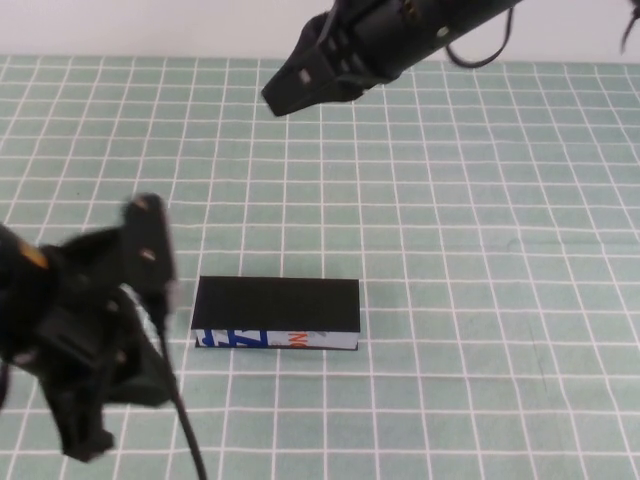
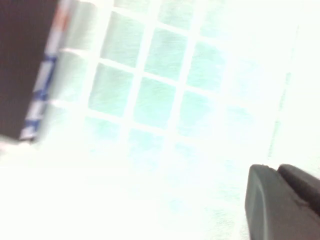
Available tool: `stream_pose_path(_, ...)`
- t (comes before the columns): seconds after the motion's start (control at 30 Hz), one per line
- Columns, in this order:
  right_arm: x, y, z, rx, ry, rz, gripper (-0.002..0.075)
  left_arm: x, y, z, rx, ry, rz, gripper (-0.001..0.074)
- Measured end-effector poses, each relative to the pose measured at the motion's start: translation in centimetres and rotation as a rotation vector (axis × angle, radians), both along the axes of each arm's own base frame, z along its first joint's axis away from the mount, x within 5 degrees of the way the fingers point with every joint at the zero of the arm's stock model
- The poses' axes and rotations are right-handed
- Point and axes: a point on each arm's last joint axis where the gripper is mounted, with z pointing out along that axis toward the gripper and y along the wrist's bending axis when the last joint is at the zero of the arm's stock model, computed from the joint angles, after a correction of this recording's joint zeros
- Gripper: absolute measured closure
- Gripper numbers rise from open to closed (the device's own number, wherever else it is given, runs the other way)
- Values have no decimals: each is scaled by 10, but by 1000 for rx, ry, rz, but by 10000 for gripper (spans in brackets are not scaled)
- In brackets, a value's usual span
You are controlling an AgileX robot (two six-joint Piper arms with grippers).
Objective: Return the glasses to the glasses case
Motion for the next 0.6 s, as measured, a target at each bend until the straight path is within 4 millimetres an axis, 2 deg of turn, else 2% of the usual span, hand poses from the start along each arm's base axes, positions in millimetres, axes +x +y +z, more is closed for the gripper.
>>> stream_pose_path(0.2, -11, -9, 16, -8, -46, -12, 737, -10, 33, 33, -73, -171, 159, 736)
stream_pose_path(0.4, -17, -12, 25, -1, -66, -12, 737, -39, 50, 64, -149, -374, 244, 736)
stream_pose_path(0.6, -26, -20, 37, -17, -104, -41, 737, -74, 60, 67, -200, -513, 292, 736)
